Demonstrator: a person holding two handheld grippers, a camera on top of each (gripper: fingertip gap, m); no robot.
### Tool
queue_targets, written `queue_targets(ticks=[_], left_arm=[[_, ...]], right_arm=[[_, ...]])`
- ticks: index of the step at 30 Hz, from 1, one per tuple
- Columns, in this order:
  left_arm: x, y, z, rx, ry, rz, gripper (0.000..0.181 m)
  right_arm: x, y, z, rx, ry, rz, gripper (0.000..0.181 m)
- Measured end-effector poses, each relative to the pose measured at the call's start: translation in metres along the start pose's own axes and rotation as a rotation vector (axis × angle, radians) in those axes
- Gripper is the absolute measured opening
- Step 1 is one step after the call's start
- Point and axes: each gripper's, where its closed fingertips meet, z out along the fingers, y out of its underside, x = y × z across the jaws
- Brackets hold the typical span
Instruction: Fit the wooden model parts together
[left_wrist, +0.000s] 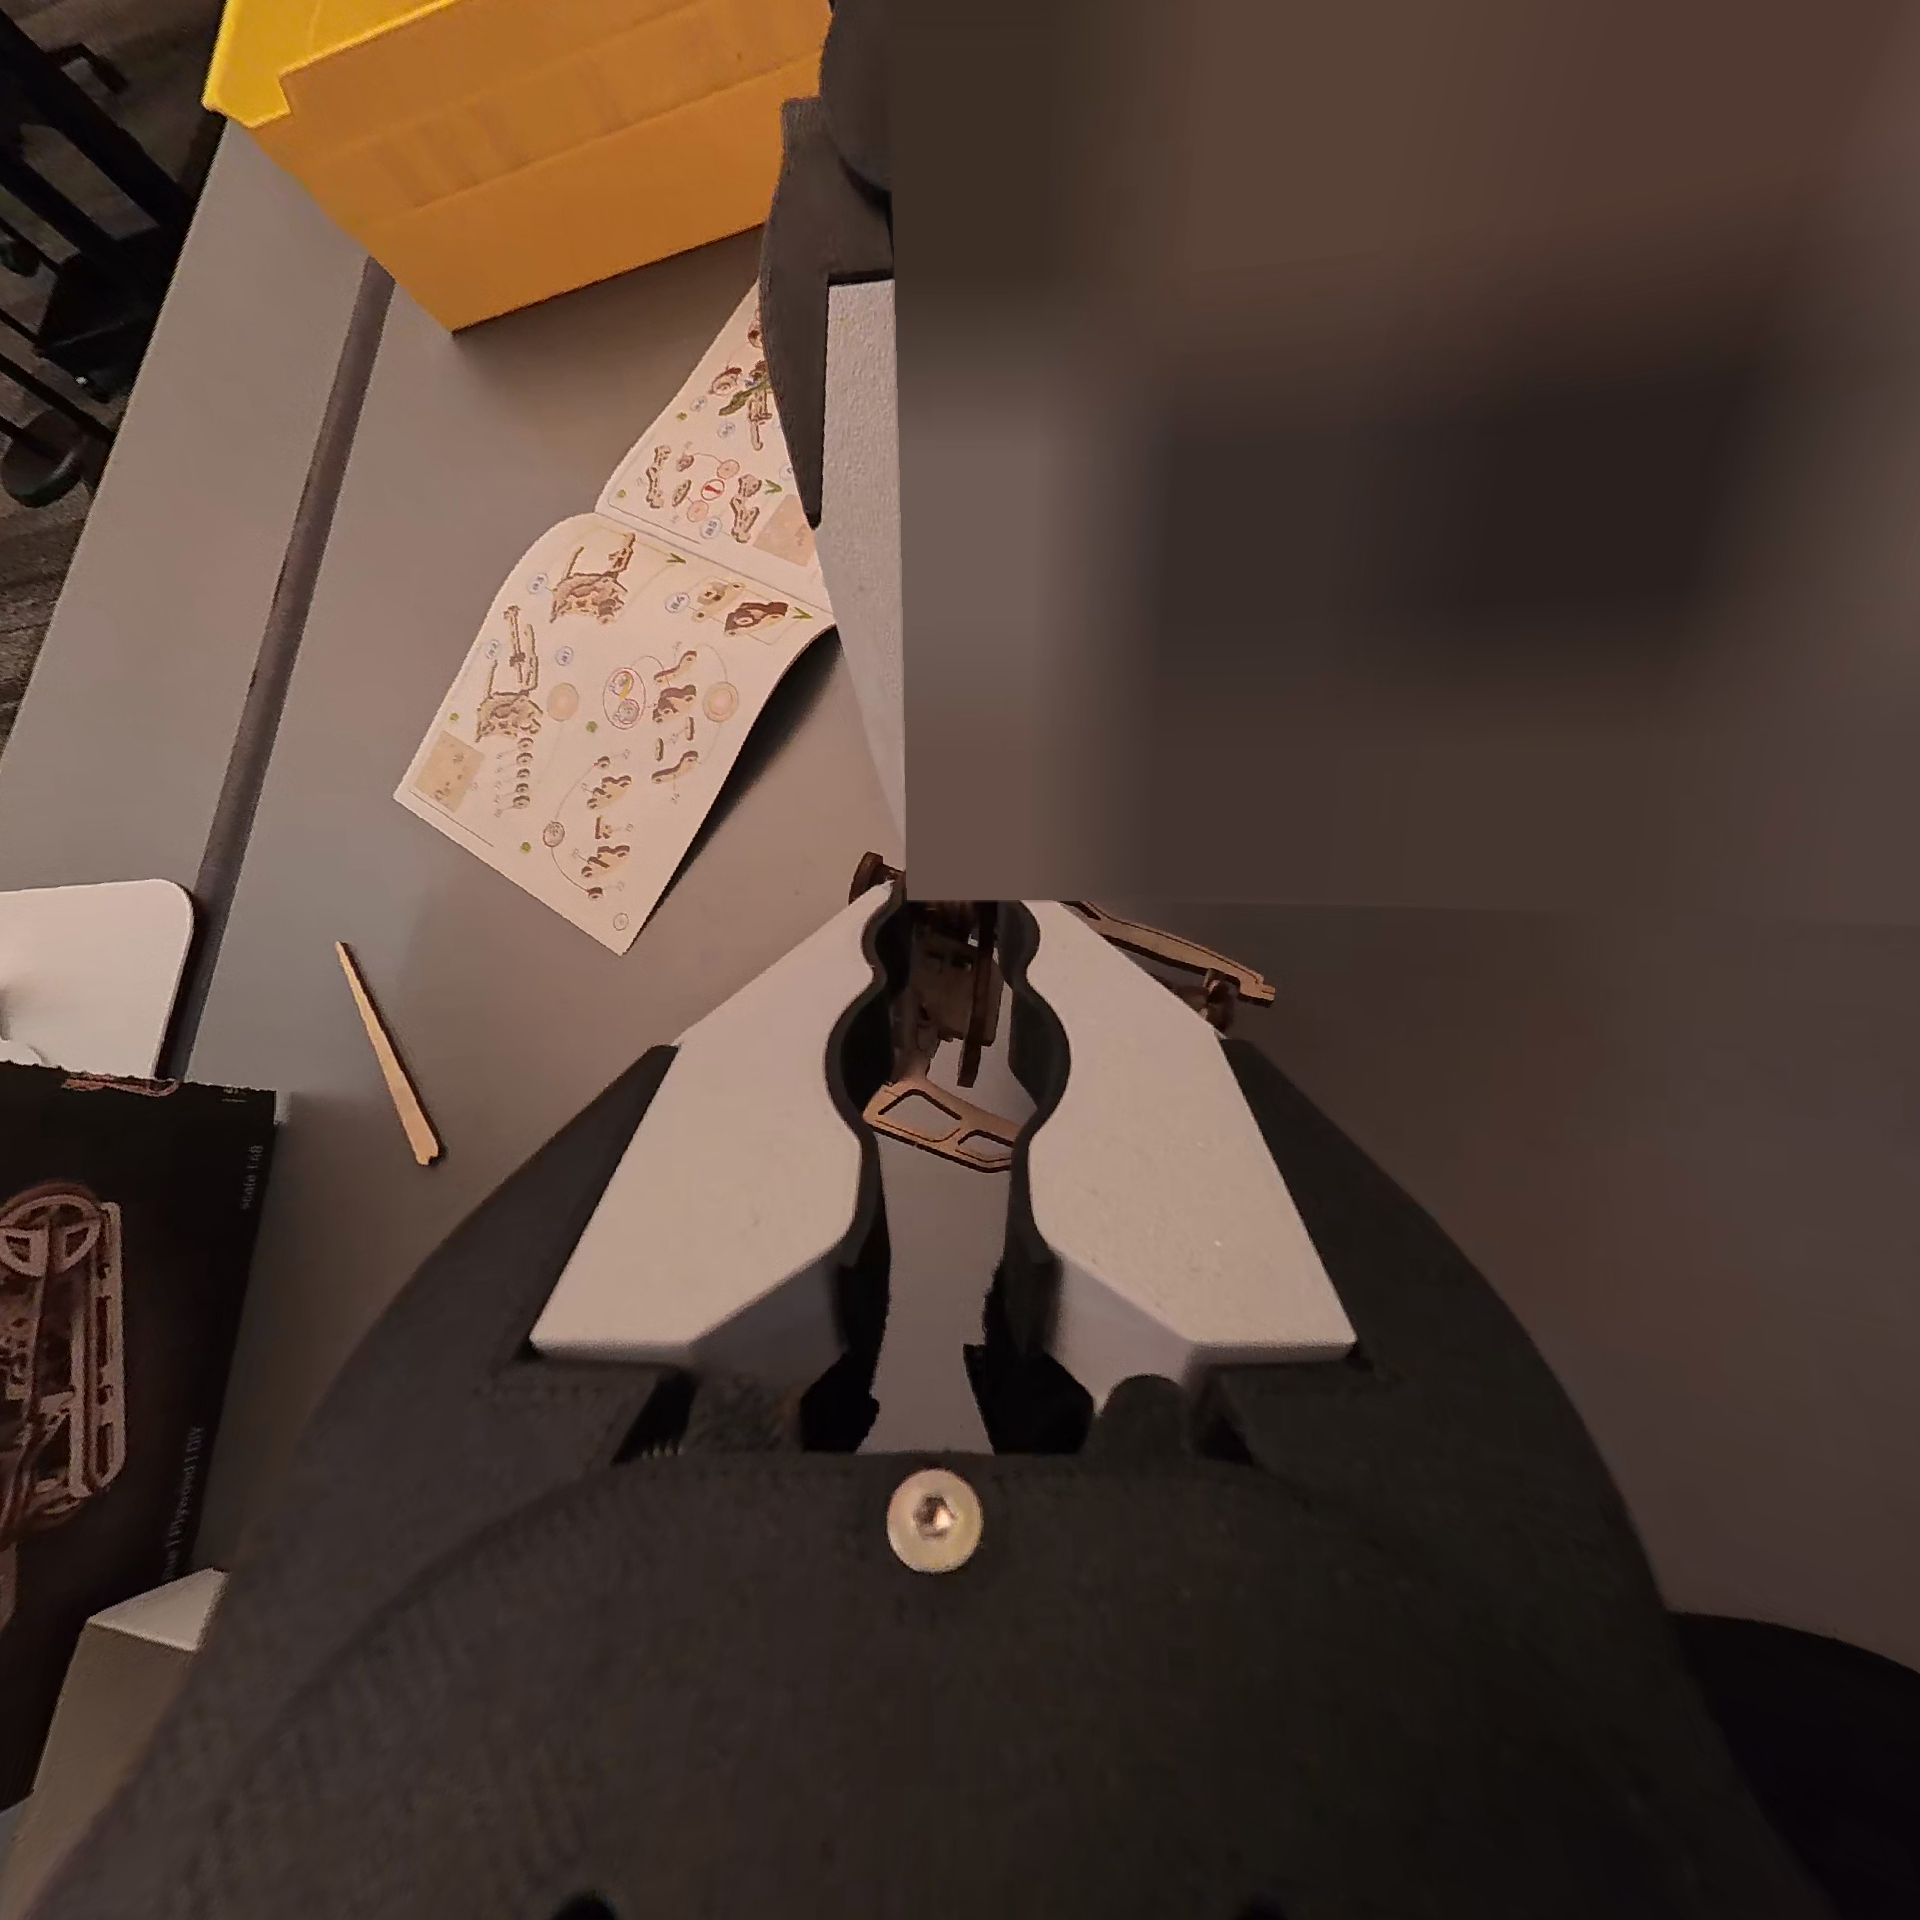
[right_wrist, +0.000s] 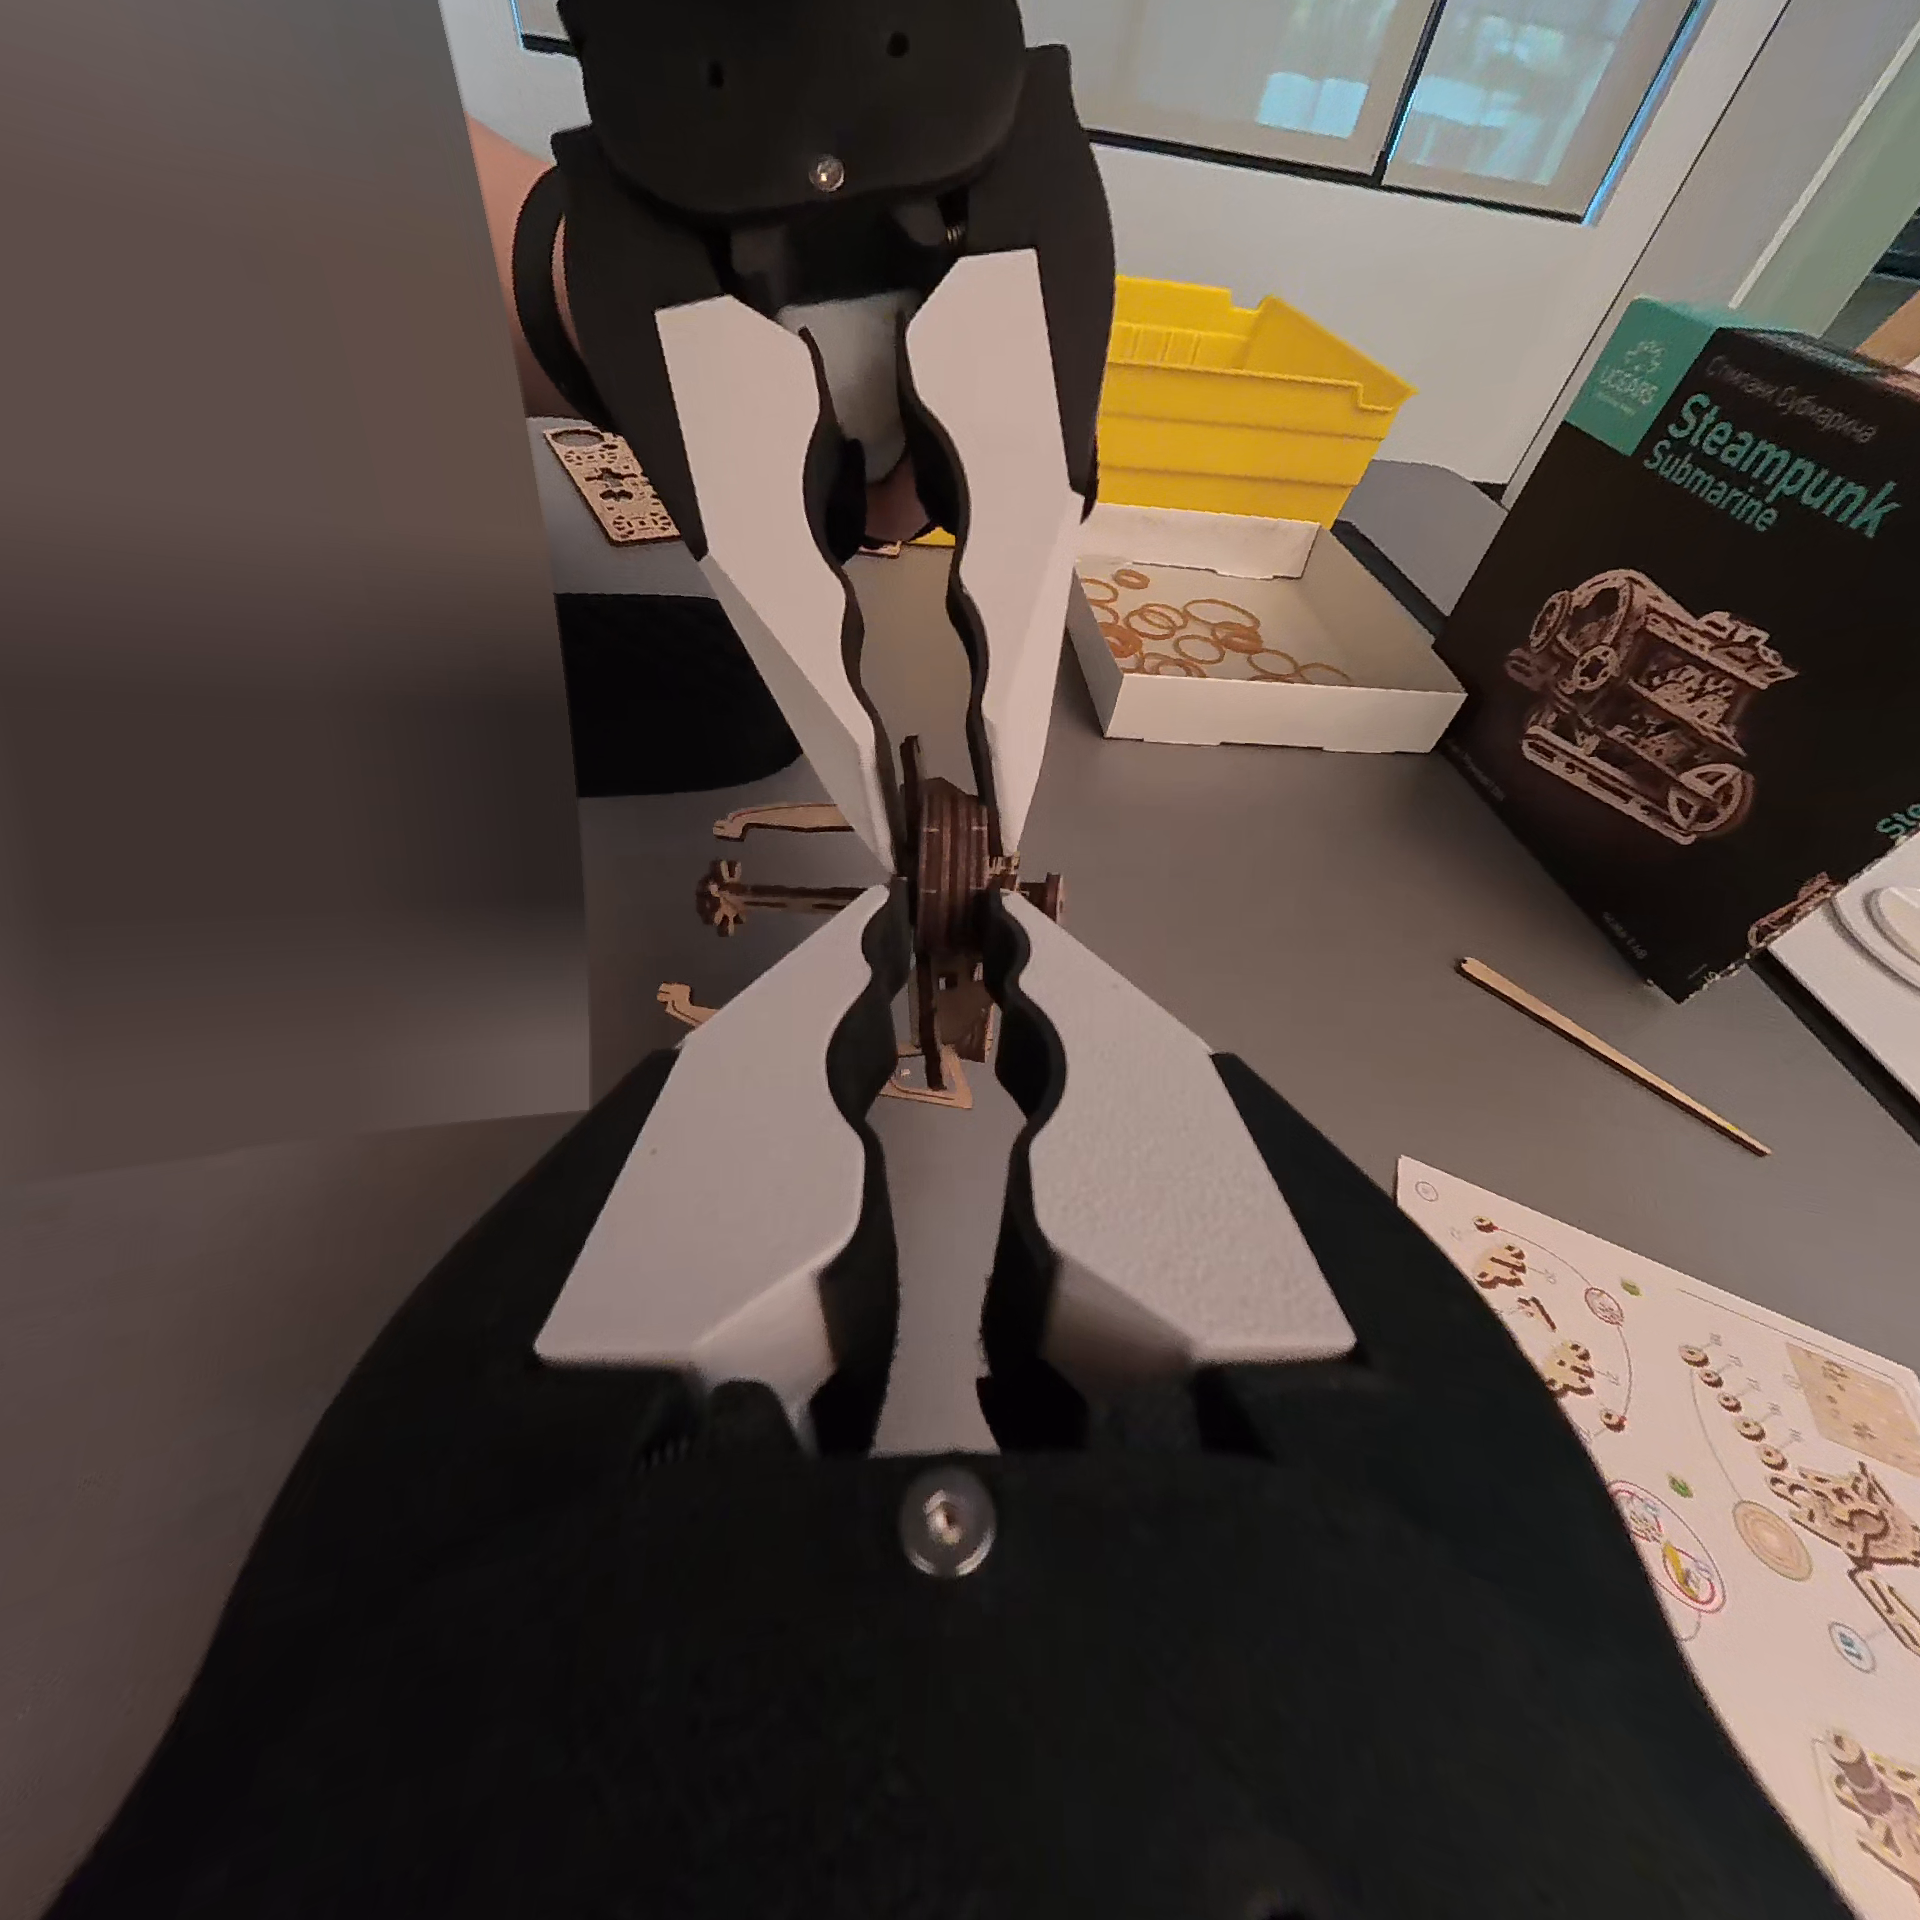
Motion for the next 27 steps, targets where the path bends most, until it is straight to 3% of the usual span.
queue_targets(ticks=[14, 27], left_arm=[[0.0062, 0.0026, 0.0037, -0.018, 0.032, 0.025, 0.012], [0.0028, 0.0061, 0.0076, -0.050, 0.007, 0.057, 0.012]], right_arm=[[-0.0059, 0.0053, 0.0002, -0.022, -0.051, -0.052, 0.014], [-0.0021, 0.0086, 0.0040, -0.084, 0.026, -0.089, 0.012]])
